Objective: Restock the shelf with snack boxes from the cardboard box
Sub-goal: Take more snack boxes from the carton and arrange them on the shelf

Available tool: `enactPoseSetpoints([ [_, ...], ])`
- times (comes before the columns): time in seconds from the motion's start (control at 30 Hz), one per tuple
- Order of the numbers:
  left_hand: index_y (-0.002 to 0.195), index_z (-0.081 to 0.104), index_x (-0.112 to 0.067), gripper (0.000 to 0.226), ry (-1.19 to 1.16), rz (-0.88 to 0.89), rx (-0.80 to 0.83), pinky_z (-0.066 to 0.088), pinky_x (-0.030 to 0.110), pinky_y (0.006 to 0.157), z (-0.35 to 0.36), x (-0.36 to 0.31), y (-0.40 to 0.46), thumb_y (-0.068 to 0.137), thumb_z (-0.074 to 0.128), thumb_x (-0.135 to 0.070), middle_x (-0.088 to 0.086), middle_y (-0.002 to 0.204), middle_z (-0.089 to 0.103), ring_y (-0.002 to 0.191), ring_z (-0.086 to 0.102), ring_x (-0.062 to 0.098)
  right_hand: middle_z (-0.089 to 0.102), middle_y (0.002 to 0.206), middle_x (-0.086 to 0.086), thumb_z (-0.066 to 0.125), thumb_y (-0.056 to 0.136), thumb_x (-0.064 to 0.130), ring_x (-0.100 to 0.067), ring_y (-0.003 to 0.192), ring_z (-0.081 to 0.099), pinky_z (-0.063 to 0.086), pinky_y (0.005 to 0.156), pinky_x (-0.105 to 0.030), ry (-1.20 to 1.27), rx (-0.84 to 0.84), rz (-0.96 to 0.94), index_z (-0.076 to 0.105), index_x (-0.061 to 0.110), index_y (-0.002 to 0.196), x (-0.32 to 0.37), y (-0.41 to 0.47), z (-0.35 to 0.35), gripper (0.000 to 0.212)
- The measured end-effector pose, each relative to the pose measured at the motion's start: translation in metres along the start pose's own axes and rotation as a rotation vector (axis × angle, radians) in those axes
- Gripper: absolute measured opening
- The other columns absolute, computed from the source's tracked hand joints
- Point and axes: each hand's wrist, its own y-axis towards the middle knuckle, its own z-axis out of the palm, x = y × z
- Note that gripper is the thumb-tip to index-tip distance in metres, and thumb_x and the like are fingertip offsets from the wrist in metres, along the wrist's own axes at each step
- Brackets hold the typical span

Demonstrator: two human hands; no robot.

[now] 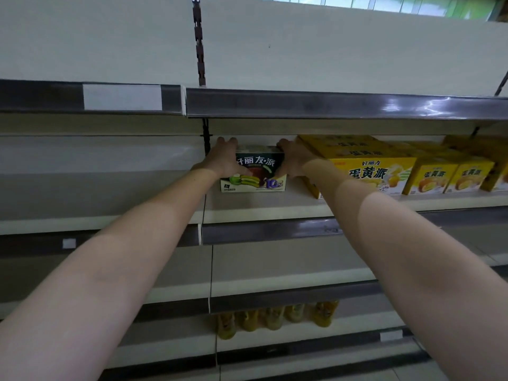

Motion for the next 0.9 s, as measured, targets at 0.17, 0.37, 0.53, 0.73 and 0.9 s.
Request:
enactPoseSetpoints([
  [0.17,0.142,0.041,-0.009,0.092,-0.01,-0.004,-0.041,0.044,0.045,0.104,0.002,0.002,0.001,0.069,0.088,-0.04,0.017,0.135,0.04,0.122,0.048,0.035,0.061,0.129,-0.012,0.088,0.071,0.02,-0.028,0.115,0.061,0.054,0.093,-0.037,0.013,-0.057,-0.02,0.047,0.01,0.132,-0.003,0.008,0.005,0.074],
  [0.37,0.139,0.045,-0.008,0.085,-0.01,-0.015,-0.121,0.042,0.048,0.106,0.018,-0.004,0.015,0.071,0.086,-0.039,0.017,0.137,0.038,0.124,0.045,0.036,0.062,0.126,-0.015,0.088,0.072,0.017,-0.03,0.116,0.059,0.051,0.097,-0.037,0.007,-0.163,-0.026,0.048,0.006,0.13,-0.014,0.031,0.016,0.071],
  [0.53,0.141,0.046,-0.007,0.08,0.053,-0.04,-0.173,0.039,0.046,0.106,0.028,-0.005,0.036,0.077,0.083,-0.037,0.019,0.141,0.033,0.125,0.039,0.038,0.057,0.13,-0.018,0.086,0.074,0.021,-0.034,0.12,0.055,0.046,0.1,-0.037,-0.04,-0.207,-0.012,0.047,0.007,0.136,-0.02,0.067,0.025,0.074],
  [0.73,0.149,0.033,-0.01,0.085,0.138,-0.061,-0.155,0.031,0.051,0.111,0.033,0.004,0.064,0.082,0.078,-0.038,0.024,0.154,0.018,0.139,0.021,0.044,0.047,0.138,-0.021,0.08,0.08,0.021,-0.035,0.122,0.052,0.046,0.099,-0.038,-0.092,-0.204,-0.019,0.035,0.01,0.145,-0.021,0.095,0.03,0.079],
  [0.9,0.151,0.027,-0.008,0.093,0.154,-0.04,-0.124,0.027,0.051,0.112,0.031,0.008,0.066,0.082,0.076,-0.046,0.025,0.152,0.021,0.139,0.02,0.045,0.027,0.149,-0.028,0.071,0.089,0.017,-0.039,0.133,0.039,0.042,0.103,-0.037,-0.104,-0.117,-0.018,0.013,0.002,0.153,-0.018,0.106,0.025,0.088],
])
